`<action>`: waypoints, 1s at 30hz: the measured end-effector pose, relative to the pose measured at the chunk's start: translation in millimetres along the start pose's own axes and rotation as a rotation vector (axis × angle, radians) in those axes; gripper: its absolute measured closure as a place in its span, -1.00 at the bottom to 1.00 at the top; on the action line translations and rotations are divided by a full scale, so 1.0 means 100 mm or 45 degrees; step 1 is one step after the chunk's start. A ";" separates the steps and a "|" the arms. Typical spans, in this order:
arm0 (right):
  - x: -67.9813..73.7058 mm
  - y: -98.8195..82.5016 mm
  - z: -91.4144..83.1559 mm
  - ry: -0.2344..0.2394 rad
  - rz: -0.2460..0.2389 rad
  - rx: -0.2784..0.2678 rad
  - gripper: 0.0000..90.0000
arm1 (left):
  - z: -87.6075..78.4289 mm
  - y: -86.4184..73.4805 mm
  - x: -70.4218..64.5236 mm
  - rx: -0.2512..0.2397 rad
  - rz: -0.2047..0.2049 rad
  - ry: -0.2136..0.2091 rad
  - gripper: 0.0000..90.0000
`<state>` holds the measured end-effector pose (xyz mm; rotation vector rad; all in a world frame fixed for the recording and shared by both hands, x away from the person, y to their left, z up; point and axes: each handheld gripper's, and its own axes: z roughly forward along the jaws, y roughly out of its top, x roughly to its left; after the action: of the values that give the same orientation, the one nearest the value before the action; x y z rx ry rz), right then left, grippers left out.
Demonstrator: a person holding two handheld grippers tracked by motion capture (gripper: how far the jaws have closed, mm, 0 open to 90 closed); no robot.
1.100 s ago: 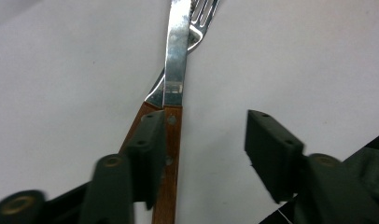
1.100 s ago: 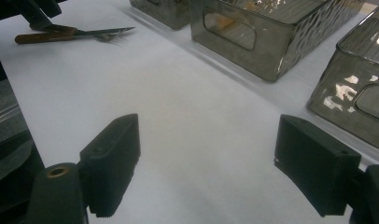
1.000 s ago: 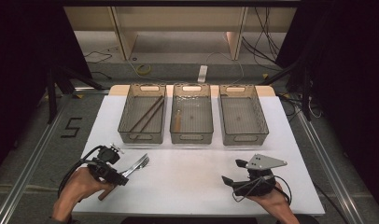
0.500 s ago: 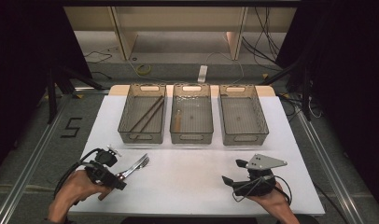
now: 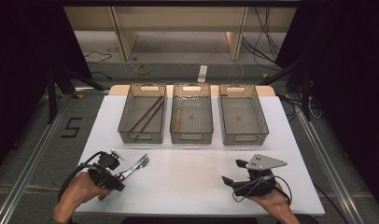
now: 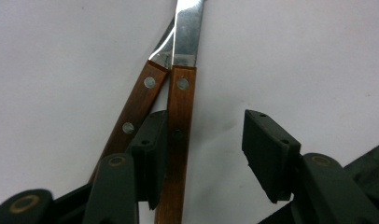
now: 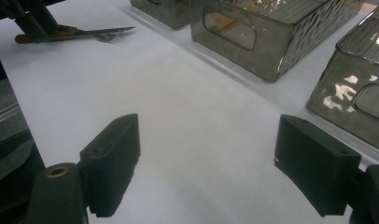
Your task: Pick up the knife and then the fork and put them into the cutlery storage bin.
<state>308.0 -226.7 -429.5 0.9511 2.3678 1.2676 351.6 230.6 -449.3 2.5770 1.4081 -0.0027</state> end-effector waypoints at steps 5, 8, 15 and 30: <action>0.00 0.00 0.00 0.001 -0.001 0.000 -0.49 | 0.01 -0.01 0.00 -0.011 -0.006 0.024 0.17; 0.00 0.00 0.00 0.001 0.000 -0.001 -0.49 | 0.02 -0.01 0.01 -0.017 -0.017 0.035 0.21; 0.00 0.00 0.00 0.001 0.000 0.000 -0.49 | 0.08 -0.06 0.04 -0.024 -0.014 0.038 0.30; 0.00 0.00 0.00 0.002 0.002 0.004 -0.49 | 0.11 -0.08 0.04 -0.035 0.048 0.081 0.56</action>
<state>308.0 -226.5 -429.5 0.9529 2.3714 1.2661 348.2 236.4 -461.8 2.6021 1.3709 0.1045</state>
